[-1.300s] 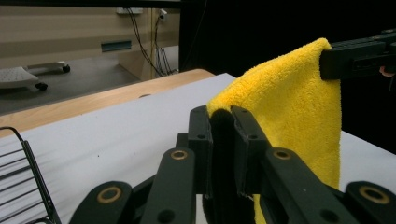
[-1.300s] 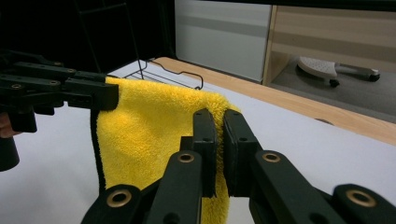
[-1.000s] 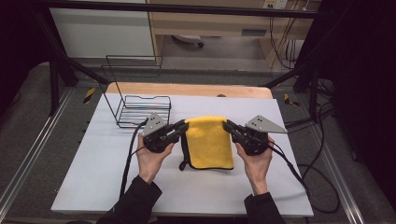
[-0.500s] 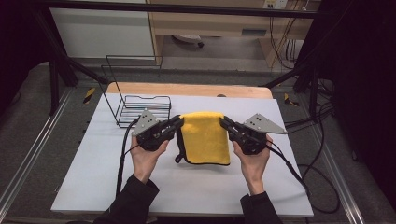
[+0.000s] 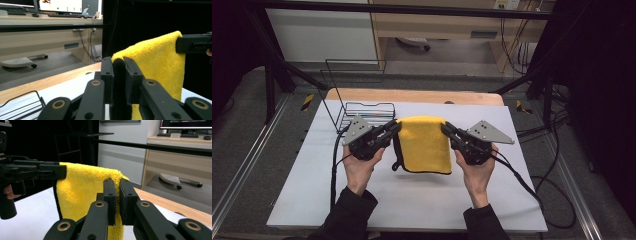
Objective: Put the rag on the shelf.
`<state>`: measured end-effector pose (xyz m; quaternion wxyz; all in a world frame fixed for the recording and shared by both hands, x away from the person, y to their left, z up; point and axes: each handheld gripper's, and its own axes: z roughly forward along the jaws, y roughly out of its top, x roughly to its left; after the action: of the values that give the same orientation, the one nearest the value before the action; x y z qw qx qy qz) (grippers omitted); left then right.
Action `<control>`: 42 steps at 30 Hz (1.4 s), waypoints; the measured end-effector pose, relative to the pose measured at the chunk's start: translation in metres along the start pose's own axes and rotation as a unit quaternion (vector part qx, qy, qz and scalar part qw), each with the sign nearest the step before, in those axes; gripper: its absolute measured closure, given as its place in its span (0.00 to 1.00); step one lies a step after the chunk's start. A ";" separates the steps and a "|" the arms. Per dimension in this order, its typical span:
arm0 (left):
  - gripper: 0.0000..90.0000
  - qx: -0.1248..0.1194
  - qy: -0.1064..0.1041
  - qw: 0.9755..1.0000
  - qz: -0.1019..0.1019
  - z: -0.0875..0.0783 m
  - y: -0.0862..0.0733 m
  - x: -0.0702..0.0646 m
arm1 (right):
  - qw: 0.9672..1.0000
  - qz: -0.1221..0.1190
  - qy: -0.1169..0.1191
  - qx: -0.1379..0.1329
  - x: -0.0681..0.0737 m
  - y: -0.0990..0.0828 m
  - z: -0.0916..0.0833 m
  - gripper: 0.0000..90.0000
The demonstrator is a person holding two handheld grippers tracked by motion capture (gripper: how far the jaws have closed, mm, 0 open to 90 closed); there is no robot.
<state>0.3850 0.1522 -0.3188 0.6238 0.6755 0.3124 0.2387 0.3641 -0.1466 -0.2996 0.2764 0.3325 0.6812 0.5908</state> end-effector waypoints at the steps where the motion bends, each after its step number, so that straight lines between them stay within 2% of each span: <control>1: 0.87 -0.001 0.001 1.000 0.000 -0.001 0.001 0.001 | 1.000 0.000 0.001 -0.001 0.001 0.001 0.001 0.94; 24: 0.88 -0.040 0.031 0.999 0.001 -0.027 0.021 0.020 | 0.999 -0.003 0.014 -0.035 0.023 0.022 0.023 0.94; 42: 0.88 -0.070 0.059 0.996 0.007 -0.051 0.045 0.040 | 0.998 -0.011 0.027 -0.061 0.044 0.045 0.047 0.94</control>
<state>0.3814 0.2153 -0.2716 0.6480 0.6172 0.3264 0.3042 0.3783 -0.0793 -0.2610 0.2843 0.2916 0.6546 0.6369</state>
